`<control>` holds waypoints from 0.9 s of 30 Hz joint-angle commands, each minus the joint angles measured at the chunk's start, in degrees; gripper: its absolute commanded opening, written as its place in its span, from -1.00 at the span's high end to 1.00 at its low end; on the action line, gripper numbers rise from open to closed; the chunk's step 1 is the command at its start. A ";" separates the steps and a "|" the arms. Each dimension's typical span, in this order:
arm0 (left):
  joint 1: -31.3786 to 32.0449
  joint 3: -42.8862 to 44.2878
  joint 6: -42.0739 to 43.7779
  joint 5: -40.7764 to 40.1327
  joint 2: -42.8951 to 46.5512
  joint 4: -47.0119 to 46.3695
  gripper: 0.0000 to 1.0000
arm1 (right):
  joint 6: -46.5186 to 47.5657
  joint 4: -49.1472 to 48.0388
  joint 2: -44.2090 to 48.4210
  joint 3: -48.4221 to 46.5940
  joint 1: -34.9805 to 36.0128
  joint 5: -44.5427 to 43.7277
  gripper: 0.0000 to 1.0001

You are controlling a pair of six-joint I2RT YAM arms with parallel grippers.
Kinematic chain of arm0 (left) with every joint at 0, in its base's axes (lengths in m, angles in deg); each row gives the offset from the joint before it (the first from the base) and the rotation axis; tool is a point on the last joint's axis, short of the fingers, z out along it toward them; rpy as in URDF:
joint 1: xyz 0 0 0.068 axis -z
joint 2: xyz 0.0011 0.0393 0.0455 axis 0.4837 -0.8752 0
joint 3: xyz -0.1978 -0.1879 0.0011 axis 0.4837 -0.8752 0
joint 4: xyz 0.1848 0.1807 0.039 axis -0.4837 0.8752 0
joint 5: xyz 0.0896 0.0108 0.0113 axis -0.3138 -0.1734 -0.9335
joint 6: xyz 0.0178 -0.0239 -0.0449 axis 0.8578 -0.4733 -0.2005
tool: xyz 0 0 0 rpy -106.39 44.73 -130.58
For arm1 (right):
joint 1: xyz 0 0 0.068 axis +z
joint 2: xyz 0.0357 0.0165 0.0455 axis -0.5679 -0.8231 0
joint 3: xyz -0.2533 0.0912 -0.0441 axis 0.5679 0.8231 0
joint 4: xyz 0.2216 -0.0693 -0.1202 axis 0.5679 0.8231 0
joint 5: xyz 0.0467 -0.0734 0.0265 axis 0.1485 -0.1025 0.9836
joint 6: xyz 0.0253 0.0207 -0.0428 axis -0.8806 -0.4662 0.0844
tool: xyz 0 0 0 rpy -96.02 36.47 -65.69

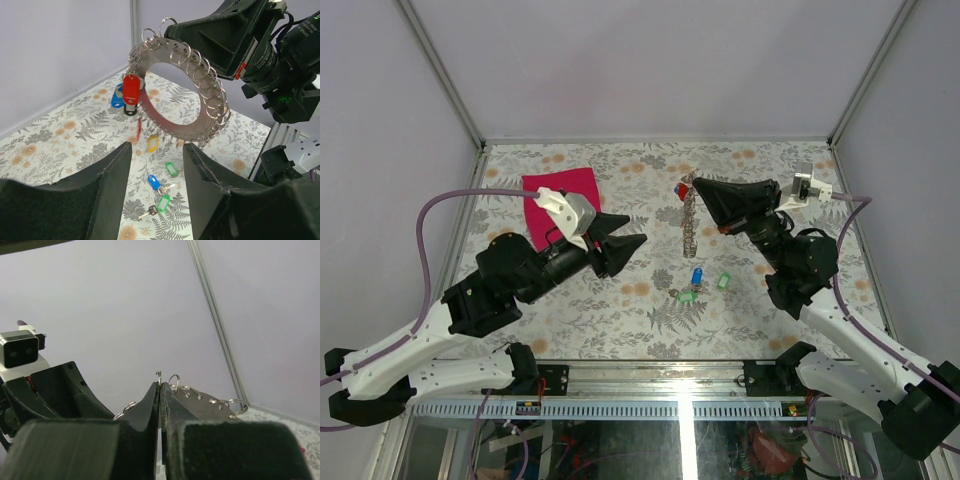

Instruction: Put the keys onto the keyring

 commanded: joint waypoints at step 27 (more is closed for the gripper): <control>0.15 5.52 -2.98 14.41 -5.56 -27.02 0.44 | -4.43 -28.87 -3.63 -0.81 -0.22 14.52 1.00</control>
